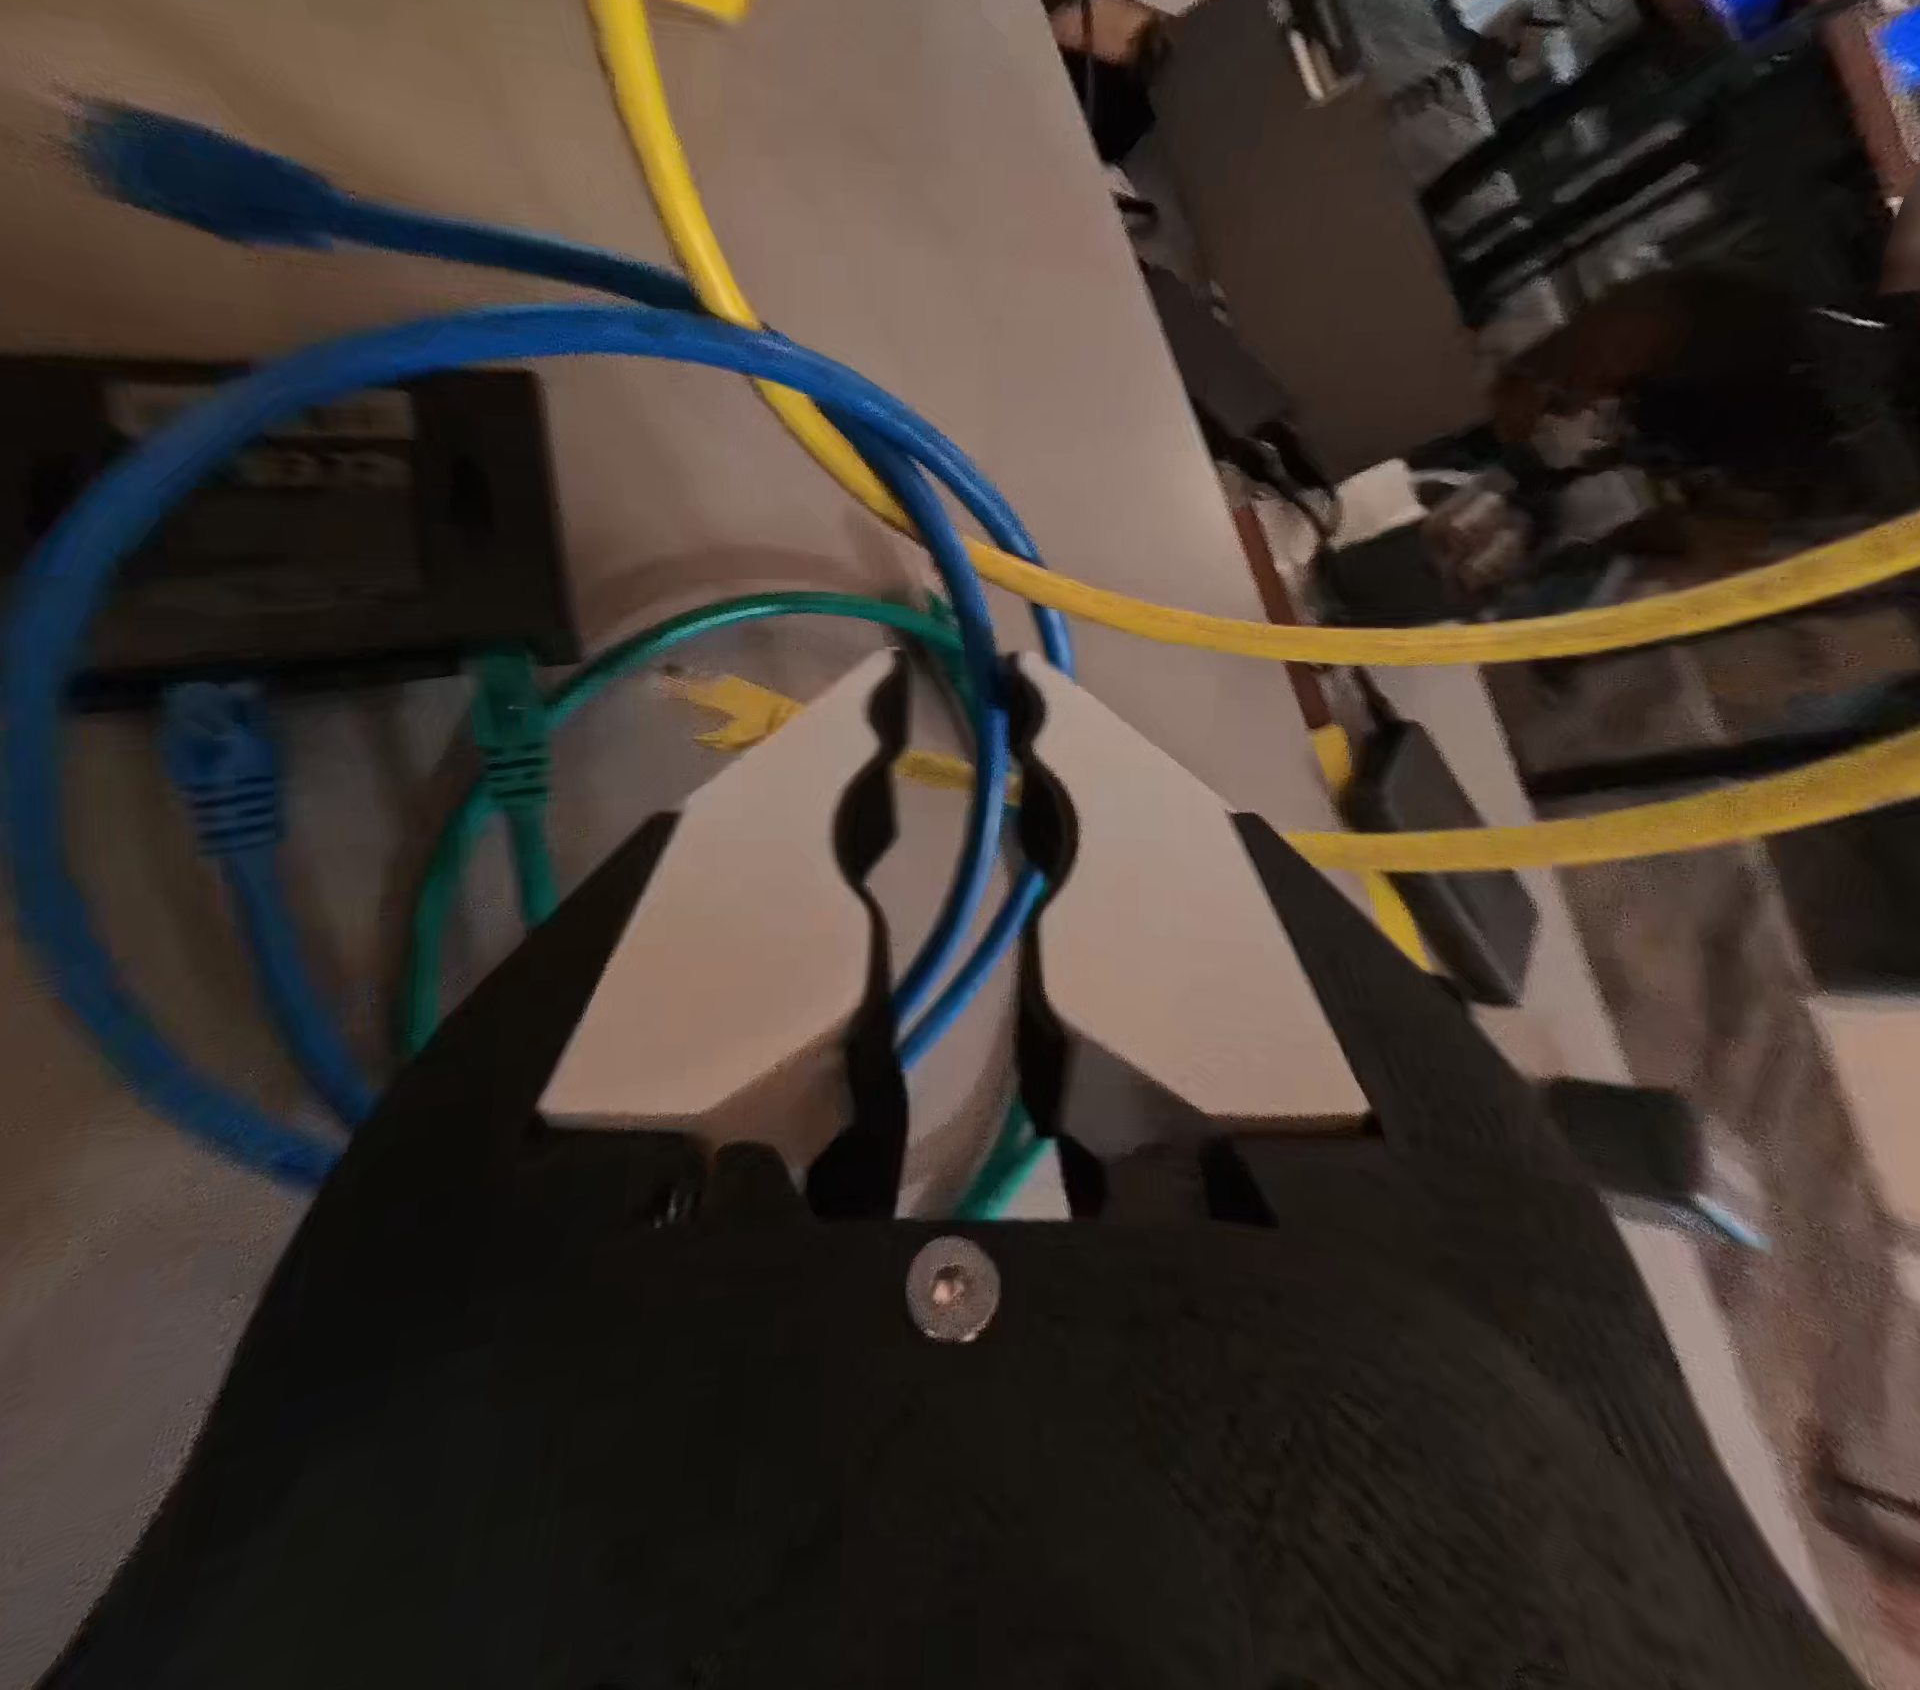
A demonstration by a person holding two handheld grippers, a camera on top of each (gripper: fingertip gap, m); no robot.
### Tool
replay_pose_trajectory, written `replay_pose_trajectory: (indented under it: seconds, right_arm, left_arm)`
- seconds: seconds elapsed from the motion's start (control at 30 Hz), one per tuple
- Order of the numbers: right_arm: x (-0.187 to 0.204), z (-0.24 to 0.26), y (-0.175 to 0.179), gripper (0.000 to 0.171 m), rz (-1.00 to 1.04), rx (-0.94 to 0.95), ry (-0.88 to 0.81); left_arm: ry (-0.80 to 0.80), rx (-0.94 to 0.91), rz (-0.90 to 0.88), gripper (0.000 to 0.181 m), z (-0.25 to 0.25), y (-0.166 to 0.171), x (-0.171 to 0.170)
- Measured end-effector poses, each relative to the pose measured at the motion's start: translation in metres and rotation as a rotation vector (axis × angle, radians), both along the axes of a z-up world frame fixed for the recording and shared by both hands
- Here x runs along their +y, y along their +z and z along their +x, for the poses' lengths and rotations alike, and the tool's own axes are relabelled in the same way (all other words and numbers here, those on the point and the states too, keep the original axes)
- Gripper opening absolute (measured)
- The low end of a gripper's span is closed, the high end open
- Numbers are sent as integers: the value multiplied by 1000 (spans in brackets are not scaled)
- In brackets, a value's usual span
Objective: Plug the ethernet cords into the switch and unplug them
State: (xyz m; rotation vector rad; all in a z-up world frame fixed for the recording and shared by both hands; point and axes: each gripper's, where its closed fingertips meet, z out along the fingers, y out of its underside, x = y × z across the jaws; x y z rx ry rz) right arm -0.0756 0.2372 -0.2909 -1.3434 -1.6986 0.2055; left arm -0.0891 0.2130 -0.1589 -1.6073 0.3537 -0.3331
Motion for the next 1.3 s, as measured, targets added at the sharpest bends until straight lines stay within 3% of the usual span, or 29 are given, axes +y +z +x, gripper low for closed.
replay_pose_trajectory:
  seconds: [0.03, 0.13, 0.33, 0.53, 0.63, 0.8, 0.9, 0.97, 1.1, 1.17, 1.3]
  right_arm:
    - [5, -1, 0, 5, 50, -12, -15]
    - [12, 3, 11, 4, 84, 49, -65]
    - [54, 53, 37, 2, -62, 311, -312]
    - [78, 107, 59, 2, -142, 511, -470]
    - [64, 113, 57, 3, -172, 485, -400]
    - [-2, 103, 26, 5, -302, 243, -78]
    - [-40, 101, 23, 24, -435, 170, 106]
    - [-40, 101, 37, 35, -471, 211, 117]
    - [-16, 88, 80, 39, -389, 384, 22]
    - [-2, 77, 97, 53, -352, 455, -33]
    - [2, 50, 137, 62, -380, 630, 83]
  left_arm:
    - [15, 5, -2, 0, -3, -1, -1]
    - [129, 43, -16, 0, -26, -6, -2]
    - [340, 99, -34, 0, -79, -12, -14]
    - [405, 115, -58, 0, -98, -24, -17]
    - [358, 122, -25, 0, -90, -15, -12]
    - [254, 159, 66, 0, -67, 25, -4]
    - [195, 193, 117, 0, -54, 43, -3]
    - [146, 196, 159, 0, -44, 55, -4]
    - [84, 200, 204, 0, -28, 75, -6]
    - [15, 224, 227, 0, -14, 81, -8]
    - [-146, 332, 264, 0, 15, 83, -15]
